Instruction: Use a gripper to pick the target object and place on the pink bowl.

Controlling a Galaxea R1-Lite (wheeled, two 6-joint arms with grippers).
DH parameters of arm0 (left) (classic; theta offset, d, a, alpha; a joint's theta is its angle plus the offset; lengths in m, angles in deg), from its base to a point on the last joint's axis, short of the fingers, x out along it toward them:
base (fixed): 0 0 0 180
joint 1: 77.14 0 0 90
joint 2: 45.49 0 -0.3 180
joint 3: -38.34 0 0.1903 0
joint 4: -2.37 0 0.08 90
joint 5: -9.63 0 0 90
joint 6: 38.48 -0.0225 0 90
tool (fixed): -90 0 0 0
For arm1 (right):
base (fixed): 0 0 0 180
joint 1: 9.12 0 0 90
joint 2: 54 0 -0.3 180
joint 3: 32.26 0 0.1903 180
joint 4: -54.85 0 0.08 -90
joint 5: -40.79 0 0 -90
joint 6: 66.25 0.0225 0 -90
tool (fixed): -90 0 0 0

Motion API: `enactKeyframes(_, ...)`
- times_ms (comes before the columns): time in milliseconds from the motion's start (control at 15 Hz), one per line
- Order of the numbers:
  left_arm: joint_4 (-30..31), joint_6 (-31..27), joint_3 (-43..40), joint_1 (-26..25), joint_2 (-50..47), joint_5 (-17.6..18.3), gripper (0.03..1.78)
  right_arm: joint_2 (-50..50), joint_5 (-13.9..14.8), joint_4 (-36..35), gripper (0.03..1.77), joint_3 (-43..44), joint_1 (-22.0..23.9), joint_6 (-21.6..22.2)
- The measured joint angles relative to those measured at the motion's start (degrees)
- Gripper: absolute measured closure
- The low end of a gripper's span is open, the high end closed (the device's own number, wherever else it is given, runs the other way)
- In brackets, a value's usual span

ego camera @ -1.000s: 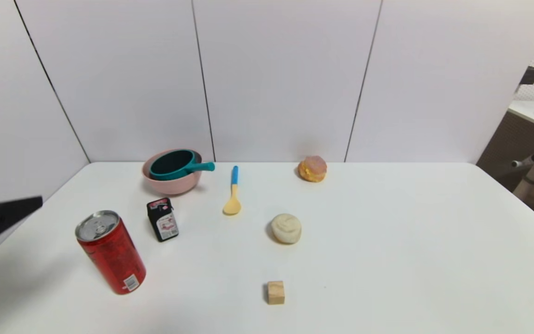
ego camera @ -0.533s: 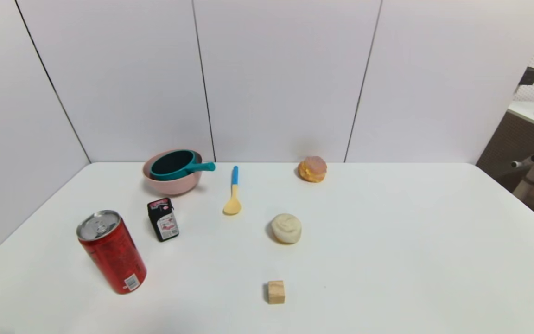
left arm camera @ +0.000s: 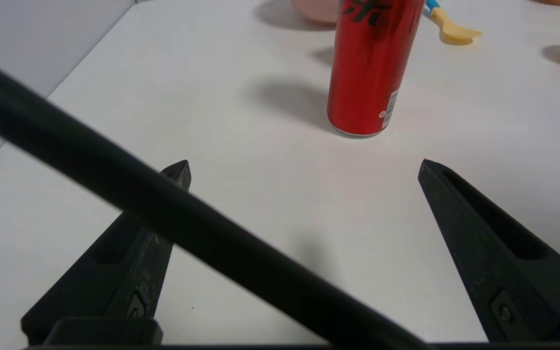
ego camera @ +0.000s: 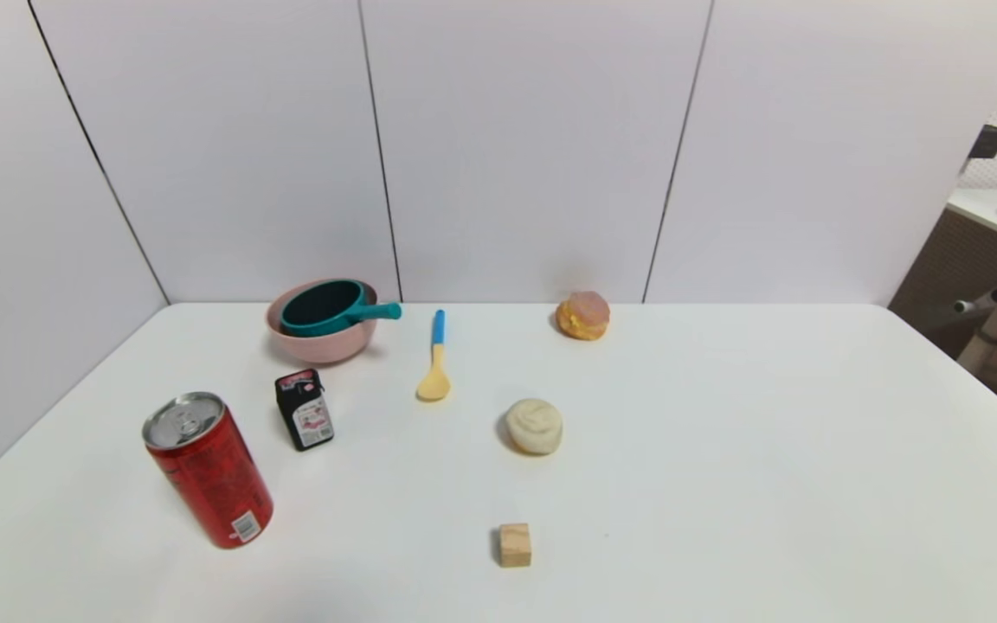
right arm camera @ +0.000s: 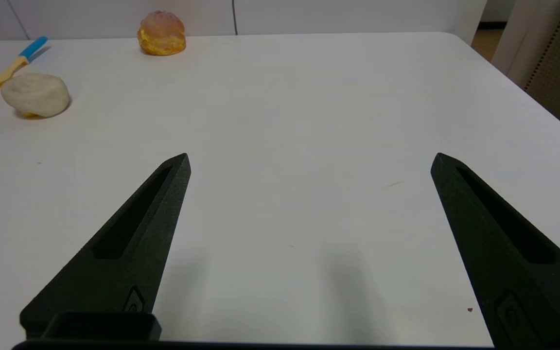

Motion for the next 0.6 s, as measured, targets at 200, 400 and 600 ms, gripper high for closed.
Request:
enactKeyframes(200, 0.00, 0.05, -0.02, -0.02, -0.88, 0.05, 0.12, 0.00, -0.05, 0.01, 0.09, 0.00, -0.02, 0.01)
enactKeyframes(400, 0.00, 0.05, -0.02, -0.02, -1.04, -0.05, 0.12, 0.00, -0.05, 0.01, 0.09, 0.00, -0.02, 0.01)
enactKeyframes(600, 0.00, 0.02, -0.02, -0.02, -1.08, -0.05, 0.12, 0.00, -0.02, 0.00, 0.09, 0.00, -0.02, 0.01)
